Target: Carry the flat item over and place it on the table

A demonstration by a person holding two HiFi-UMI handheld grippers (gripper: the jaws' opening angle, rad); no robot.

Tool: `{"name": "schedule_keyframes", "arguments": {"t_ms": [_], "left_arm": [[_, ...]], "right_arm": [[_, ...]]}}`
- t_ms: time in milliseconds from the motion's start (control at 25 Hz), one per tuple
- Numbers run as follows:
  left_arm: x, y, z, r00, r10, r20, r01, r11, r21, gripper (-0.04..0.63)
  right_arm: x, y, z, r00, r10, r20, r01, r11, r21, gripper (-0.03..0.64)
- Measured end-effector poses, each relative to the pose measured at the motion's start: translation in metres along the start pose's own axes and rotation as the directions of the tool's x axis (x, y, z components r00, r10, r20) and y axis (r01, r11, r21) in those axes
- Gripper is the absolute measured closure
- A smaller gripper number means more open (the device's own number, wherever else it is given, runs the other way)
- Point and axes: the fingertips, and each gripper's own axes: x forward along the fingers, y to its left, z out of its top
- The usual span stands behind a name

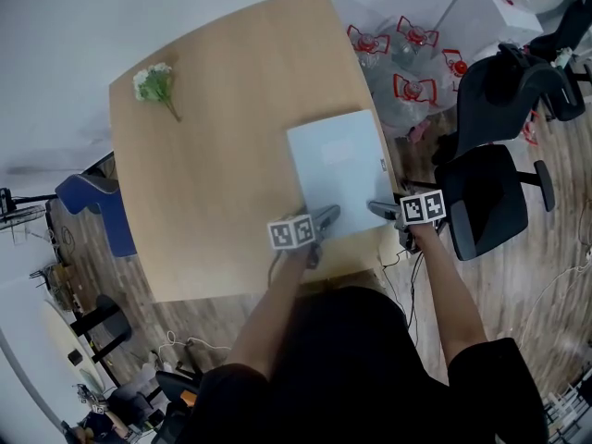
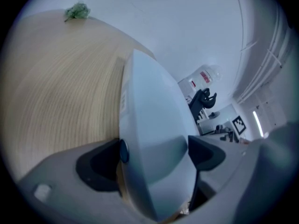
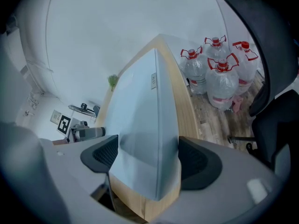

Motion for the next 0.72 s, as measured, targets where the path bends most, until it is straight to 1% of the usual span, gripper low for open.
{"name": "schedule_keyframes", "arguments": {"t_ms": [160, 280, 360, 440, 520, 600, 640, 720], "left_arm": [[-0.015, -0.005, 0.006, 0.999, -0.007, 0.042, 0.006, 1.0, 0.01, 0.135], [-0.037, -0.015, 0.005, 0.997, -0.03, 0.077, 0.028, 0.999, 0.016, 0.135], [-0.057, -0.024, -0.002, 0.995, -0.052, 0.088, 0.048, 0.998, 0.039, 0.135], [-0.08, -0.034, -0.01, 0.992, -0.079, 0.099, 0.072, 0.994, 0.08, 0.137], [-0.106, -0.042, -0.016, 0.987, -0.098, 0.126, 0.082, 0.989, 0.123, 0.147], [-0.135, -0.046, -0.02, 0.979, -0.104, 0.175, 0.078, 0.986, 0.151, 0.16], [-0.15, -0.048, -0.021, 0.972, -0.107, 0.207, 0.075, 0.985, 0.156, 0.165], [-0.18, -0.047, -0.023, 0.955, -0.109, 0.274, 0.069, 0.986, 0.151, 0.208]], "right_arm": [[-0.011, 0.007, -0.001, 0.999, -0.01, 0.041, 0.011, 0.999, -0.038, 0.212], [-0.027, 0.02, 0.002, 0.991, 0.028, 0.134, -0.022, 0.999, -0.041, 0.219], [-0.038, 0.032, -0.002, 0.979, 0.042, 0.202, -0.03, 0.998, -0.059, 0.239], [-0.051, 0.047, -0.006, 0.962, 0.041, 0.269, -0.009, 0.993, -0.12, 0.268], [-0.06, 0.071, -0.011, 0.947, 0.05, 0.318, 0.021, 0.976, -0.216, 0.279], [-0.063, 0.1, -0.019, 0.938, 0.066, 0.341, 0.045, 0.951, -0.307, 0.288], [-0.062, 0.116, -0.024, 0.934, 0.075, 0.348, 0.05, 0.94, -0.336, 0.294], [-0.058, 0.148, -0.036, 0.929, 0.1, 0.357, 0.041, 0.929, -0.368, 0.314]]}}
